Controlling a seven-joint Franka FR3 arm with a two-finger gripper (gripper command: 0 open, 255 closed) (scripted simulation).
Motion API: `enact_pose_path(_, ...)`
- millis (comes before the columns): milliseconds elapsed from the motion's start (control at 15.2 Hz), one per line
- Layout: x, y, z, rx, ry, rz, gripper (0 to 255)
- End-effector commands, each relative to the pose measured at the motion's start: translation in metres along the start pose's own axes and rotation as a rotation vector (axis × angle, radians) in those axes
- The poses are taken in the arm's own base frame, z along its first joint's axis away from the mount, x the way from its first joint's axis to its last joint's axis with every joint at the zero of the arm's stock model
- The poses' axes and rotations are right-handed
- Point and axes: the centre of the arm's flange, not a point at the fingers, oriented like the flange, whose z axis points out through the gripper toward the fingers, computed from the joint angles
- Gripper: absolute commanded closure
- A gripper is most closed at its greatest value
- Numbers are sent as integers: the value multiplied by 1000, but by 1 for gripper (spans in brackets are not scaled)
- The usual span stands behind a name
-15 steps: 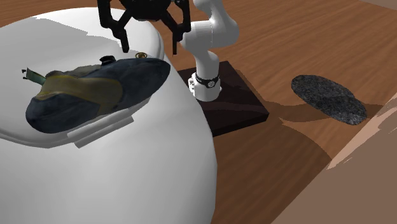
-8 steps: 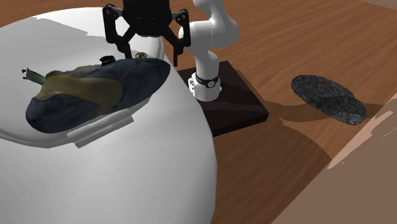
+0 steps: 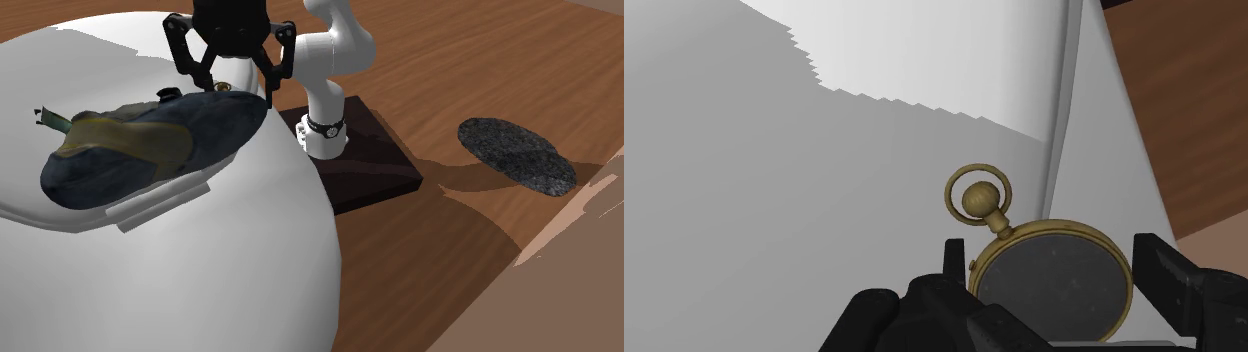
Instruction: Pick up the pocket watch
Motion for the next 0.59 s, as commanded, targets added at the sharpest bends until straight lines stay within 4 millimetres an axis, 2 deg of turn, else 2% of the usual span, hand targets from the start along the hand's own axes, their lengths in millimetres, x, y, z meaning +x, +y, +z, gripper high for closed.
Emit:
enact_pose_path(0,0,0,1,0,-1,0,255)
enact_pose_path(66,0,0,1,0,-1,0,255)
enact_pose_path(528,4,3,-36,0,-1,0,255)
